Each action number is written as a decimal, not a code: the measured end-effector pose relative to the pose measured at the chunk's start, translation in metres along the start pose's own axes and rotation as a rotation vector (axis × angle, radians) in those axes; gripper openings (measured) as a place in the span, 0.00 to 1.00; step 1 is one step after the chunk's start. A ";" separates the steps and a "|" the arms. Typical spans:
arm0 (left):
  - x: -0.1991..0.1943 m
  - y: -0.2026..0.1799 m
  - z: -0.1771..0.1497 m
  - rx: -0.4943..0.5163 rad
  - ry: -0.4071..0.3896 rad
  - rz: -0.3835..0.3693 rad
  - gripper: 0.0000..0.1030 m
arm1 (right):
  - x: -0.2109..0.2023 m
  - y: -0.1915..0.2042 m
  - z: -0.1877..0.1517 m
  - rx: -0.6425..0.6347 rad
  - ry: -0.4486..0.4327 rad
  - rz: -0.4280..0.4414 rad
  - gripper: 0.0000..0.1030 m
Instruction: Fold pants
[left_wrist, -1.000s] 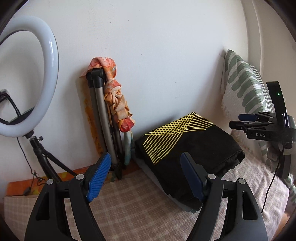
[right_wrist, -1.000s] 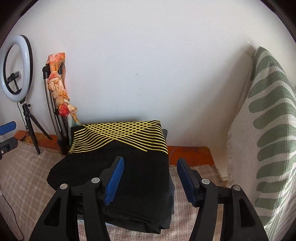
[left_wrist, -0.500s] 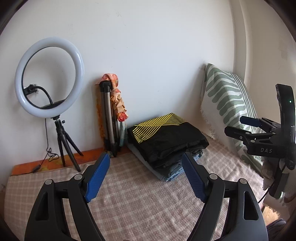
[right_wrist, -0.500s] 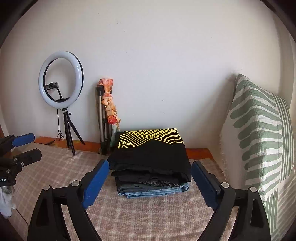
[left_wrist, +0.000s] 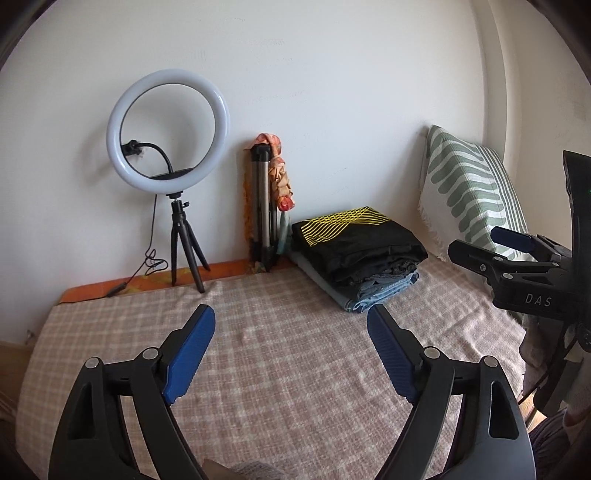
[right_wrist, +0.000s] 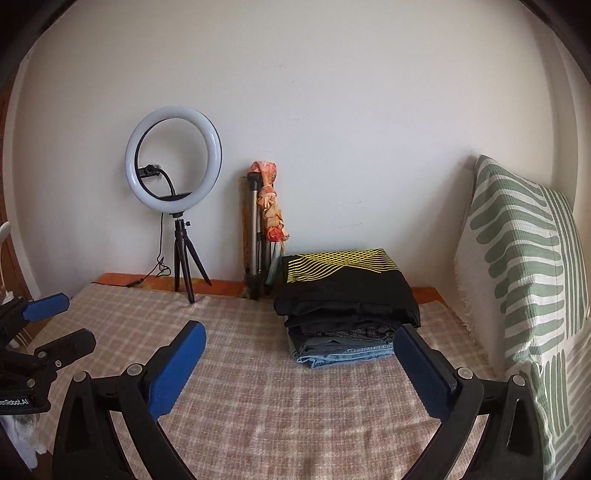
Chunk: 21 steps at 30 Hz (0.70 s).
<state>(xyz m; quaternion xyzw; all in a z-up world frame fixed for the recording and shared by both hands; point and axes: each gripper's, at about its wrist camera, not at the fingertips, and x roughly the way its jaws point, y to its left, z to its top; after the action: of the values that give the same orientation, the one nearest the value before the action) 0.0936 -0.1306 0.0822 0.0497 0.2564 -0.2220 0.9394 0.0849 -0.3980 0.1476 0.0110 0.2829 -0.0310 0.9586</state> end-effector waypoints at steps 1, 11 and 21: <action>-0.001 0.002 -0.004 -0.008 0.001 0.004 0.82 | 0.000 0.002 -0.003 0.009 0.002 0.006 1.00; 0.000 0.020 -0.031 -0.056 0.022 0.035 0.84 | 0.018 0.013 -0.028 0.016 0.028 -0.009 1.00; 0.003 0.025 -0.046 -0.055 0.049 0.085 0.84 | 0.030 0.031 -0.055 -0.056 0.062 -0.024 1.00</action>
<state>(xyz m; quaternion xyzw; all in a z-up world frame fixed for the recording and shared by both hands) 0.0852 -0.0999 0.0403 0.0399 0.2829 -0.1733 0.9425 0.0826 -0.3666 0.0855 -0.0181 0.3135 -0.0345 0.9488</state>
